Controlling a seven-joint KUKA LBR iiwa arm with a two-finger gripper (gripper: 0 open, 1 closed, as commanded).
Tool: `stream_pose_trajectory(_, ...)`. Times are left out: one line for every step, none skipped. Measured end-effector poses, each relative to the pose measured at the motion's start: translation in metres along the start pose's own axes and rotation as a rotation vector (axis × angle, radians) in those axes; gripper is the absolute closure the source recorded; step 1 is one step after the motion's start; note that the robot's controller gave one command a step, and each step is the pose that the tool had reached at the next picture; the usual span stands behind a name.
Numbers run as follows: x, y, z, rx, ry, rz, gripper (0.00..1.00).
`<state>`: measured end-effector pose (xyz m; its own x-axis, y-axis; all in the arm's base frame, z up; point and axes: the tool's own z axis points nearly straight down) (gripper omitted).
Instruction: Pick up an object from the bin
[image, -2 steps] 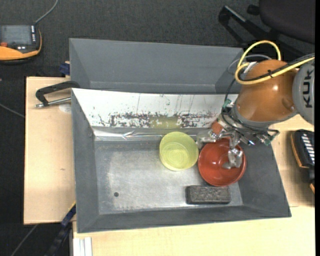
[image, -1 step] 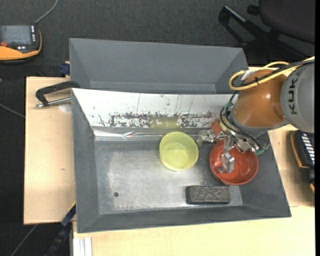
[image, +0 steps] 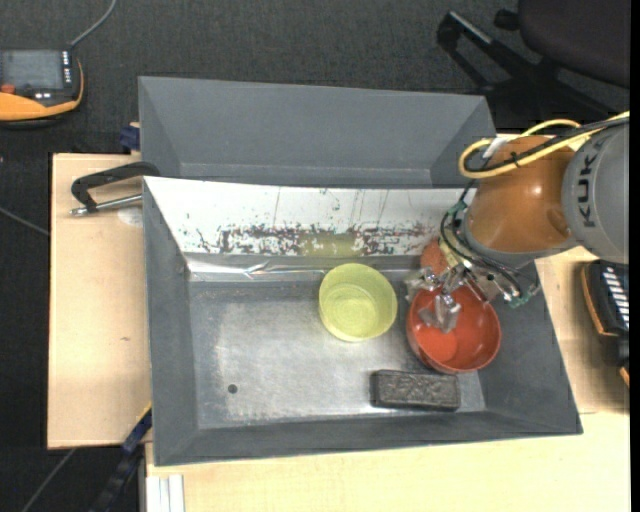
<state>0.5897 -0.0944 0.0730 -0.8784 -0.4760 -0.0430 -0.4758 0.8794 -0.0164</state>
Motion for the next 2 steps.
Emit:
stream_pose_trajectory(0.017,-0.043,-0.113,0.009,-0.012,-0.005,1.0)
stream_pose_trajectory(-0.01,0.002,-0.159,0.013,-0.024,-0.047,1.0)
